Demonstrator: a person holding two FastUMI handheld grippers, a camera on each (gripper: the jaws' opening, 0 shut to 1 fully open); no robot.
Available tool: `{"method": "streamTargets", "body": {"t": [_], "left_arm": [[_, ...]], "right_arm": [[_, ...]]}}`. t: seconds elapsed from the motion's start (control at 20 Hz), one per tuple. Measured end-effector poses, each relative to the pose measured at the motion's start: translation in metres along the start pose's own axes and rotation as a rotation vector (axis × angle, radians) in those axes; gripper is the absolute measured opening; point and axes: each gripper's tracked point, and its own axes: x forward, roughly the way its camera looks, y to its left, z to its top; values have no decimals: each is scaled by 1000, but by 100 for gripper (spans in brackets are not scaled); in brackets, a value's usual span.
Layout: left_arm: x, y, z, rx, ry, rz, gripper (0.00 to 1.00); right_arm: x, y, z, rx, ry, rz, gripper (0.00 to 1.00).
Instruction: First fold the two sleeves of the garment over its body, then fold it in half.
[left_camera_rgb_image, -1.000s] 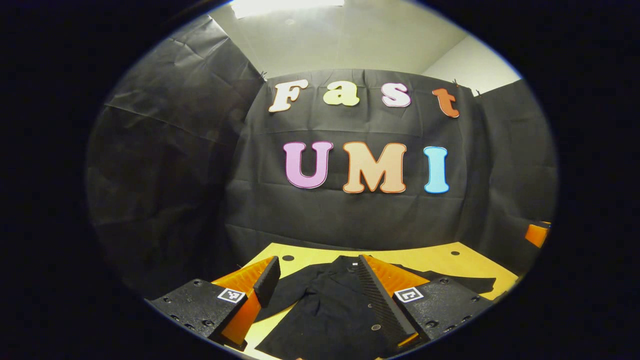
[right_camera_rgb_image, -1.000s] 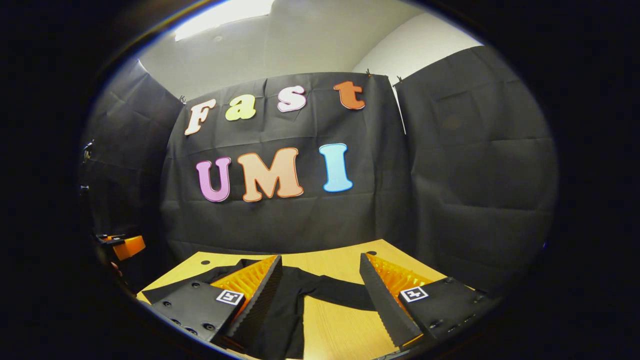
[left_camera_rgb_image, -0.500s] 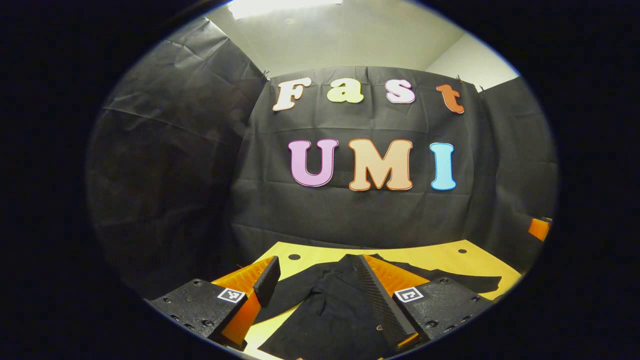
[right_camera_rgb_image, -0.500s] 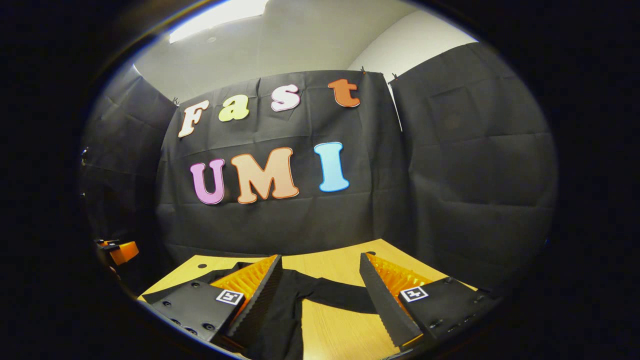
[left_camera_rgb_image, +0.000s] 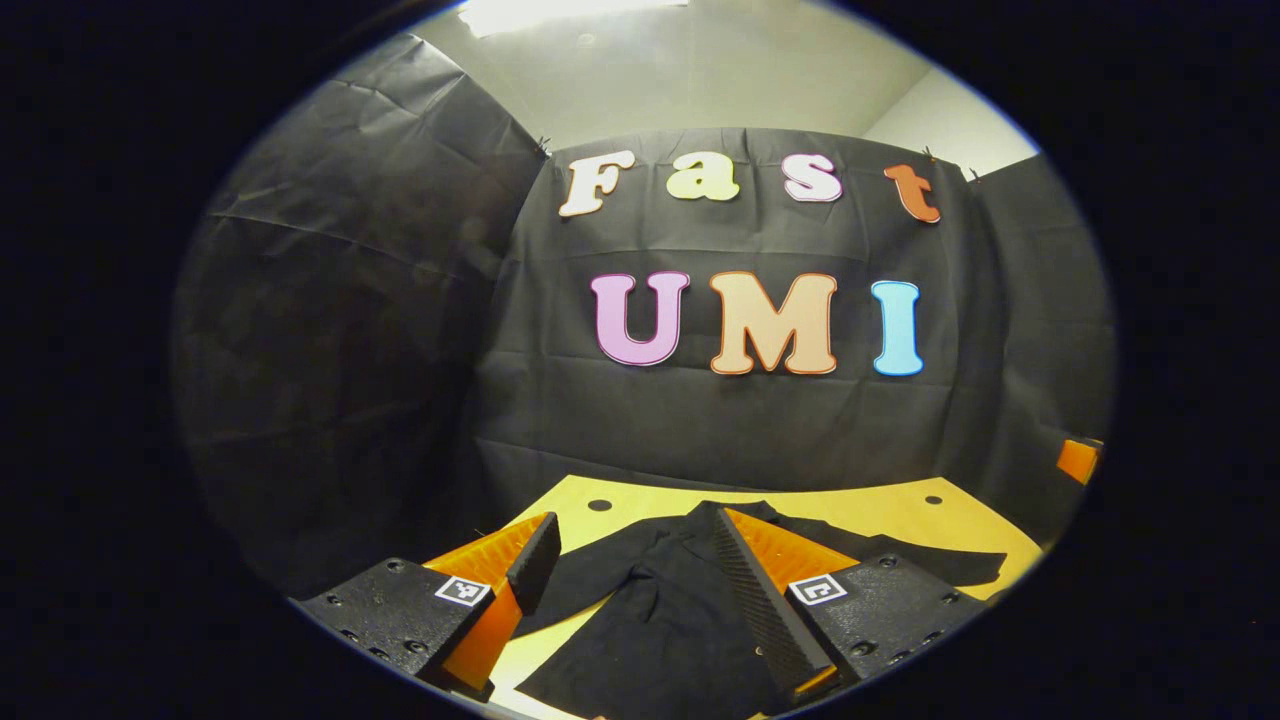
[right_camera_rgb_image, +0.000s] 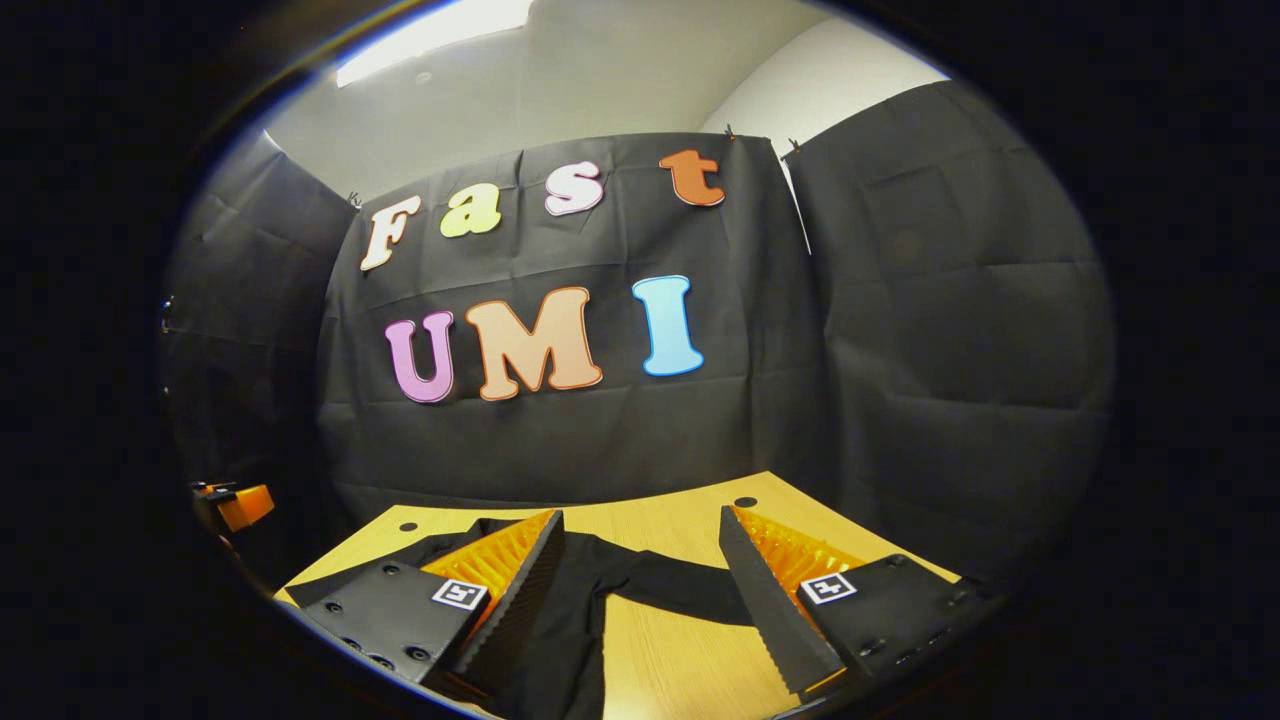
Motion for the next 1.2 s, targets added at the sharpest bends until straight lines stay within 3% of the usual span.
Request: {"method": "streamTargets", "body": {"t": [0.85, 1.2], "left_arm": [[3, -7, -6, 27, 30, 6, 92], [4, 0, -7, 33, 31, 23, 92]], "right_arm": [[8, -21, -4, 8, 13, -14, 97], [21, -51, -5, 6, 20, -64, 97]]}}
